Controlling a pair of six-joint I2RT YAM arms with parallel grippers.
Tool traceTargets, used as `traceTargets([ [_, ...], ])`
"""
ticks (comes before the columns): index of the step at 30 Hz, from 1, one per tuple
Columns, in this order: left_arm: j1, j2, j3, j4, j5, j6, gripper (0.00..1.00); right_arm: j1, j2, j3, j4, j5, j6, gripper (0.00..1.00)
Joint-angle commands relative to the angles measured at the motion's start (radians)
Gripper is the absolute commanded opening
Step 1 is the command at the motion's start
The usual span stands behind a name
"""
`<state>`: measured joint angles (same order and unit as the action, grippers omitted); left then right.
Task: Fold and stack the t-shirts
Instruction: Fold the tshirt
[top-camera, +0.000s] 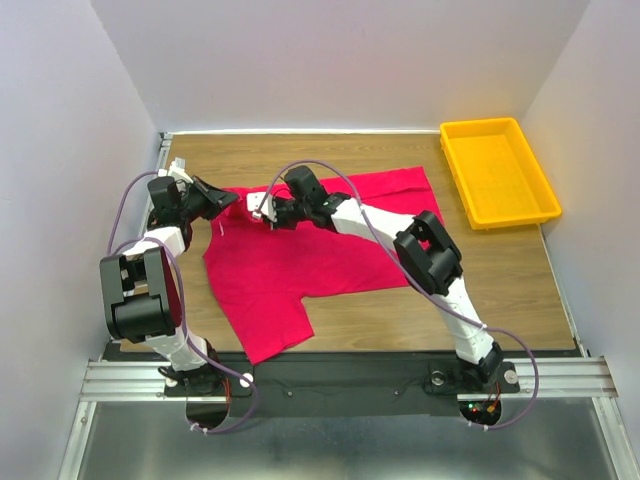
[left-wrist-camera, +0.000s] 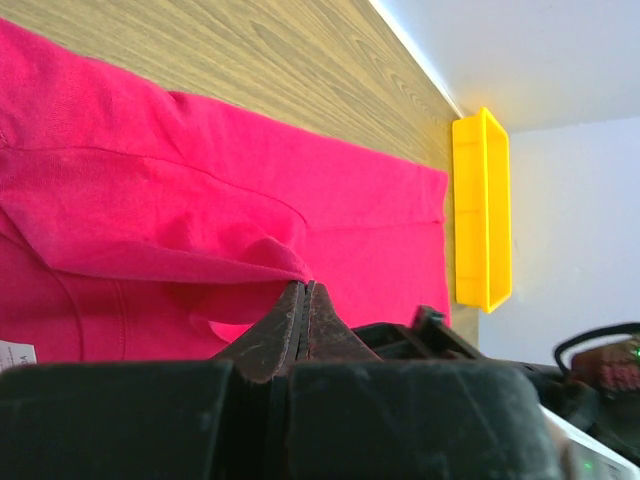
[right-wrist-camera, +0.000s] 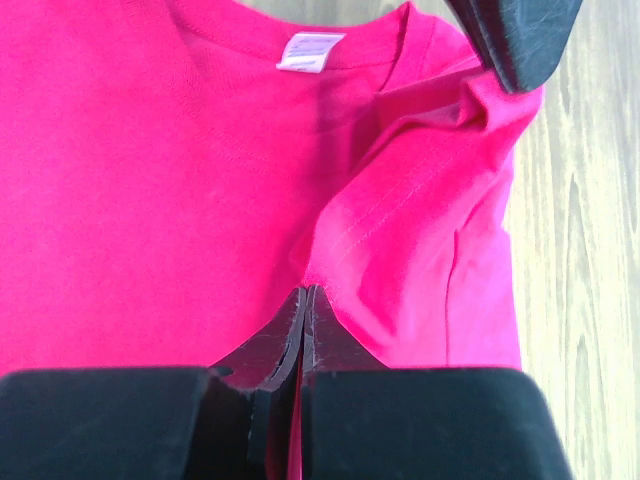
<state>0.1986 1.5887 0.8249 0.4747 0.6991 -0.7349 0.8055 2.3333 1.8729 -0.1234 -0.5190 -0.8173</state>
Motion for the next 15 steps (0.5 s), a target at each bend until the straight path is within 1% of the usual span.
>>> traceTargets([
  [1,0.007,-0.033,-0.010,0.039,0.033,-0.003,0.00,0.001,-0.091,-0.066,0.007,0.000,-0.036,0.01],
  [8,0.004,-0.064,-0.070,0.019,0.057,0.005,0.00,-0.003,-0.114,-0.116,-0.027,0.025,-0.077,0.01],
  [15,0.001,-0.087,-0.112,-0.033,0.046,0.043,0.00,-0.015,-0.126,-0.135,-0.059,0.037,-0.108,0.01],
])
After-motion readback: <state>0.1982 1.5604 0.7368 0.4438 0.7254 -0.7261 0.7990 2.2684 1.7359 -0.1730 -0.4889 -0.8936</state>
